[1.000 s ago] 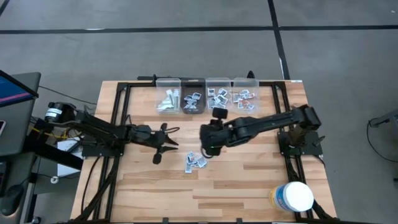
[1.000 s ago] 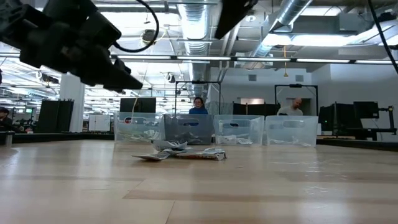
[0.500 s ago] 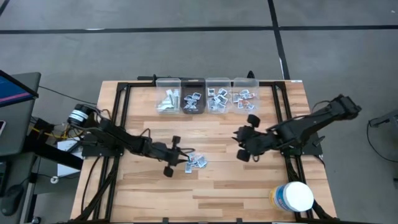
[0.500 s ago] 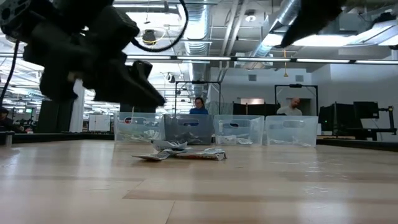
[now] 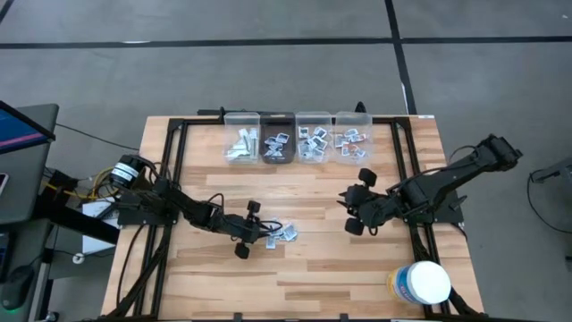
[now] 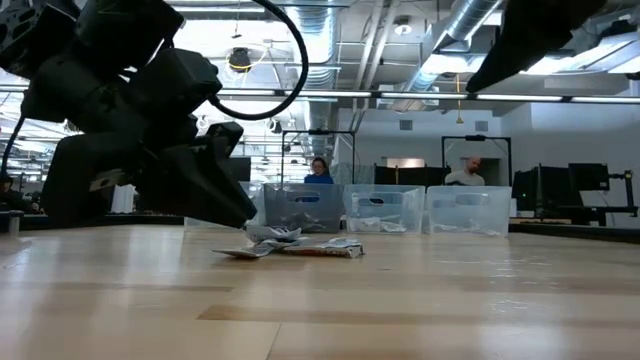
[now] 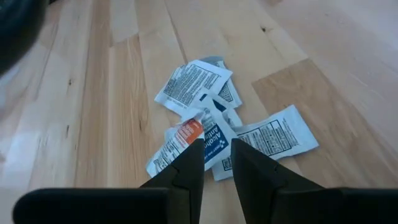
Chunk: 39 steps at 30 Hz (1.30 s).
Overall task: Pick & Place First Aid Supplies
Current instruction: Put the alcohol pad into the black bin
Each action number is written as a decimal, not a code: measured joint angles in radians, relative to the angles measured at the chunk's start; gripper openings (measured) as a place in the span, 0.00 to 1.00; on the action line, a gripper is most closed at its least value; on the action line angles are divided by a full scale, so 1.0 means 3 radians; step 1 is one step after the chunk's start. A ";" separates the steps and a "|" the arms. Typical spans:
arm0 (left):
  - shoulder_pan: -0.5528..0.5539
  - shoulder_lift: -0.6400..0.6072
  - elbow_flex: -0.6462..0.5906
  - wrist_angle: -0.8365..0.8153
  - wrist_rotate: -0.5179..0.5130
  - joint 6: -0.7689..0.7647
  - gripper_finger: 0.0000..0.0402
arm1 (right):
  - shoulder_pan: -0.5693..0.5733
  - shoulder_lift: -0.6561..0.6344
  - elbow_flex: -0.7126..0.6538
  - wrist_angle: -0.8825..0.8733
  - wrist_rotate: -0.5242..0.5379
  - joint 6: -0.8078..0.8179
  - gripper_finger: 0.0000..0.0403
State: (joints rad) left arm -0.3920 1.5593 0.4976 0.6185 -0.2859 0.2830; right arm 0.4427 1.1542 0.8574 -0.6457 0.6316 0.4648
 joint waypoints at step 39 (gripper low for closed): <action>0.0184 0.0066 0.0006 -0.0018 0.0341 0.0116 0.40 | -0.0018 0.0107 0.0004 0.0361 -0.0010 0.0024 0.23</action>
State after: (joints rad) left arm -0.3368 1.5791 0.4995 0.6132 -0.1837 0.3180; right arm 0.4374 1.1862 0.8585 -0.5373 0.6286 0.4721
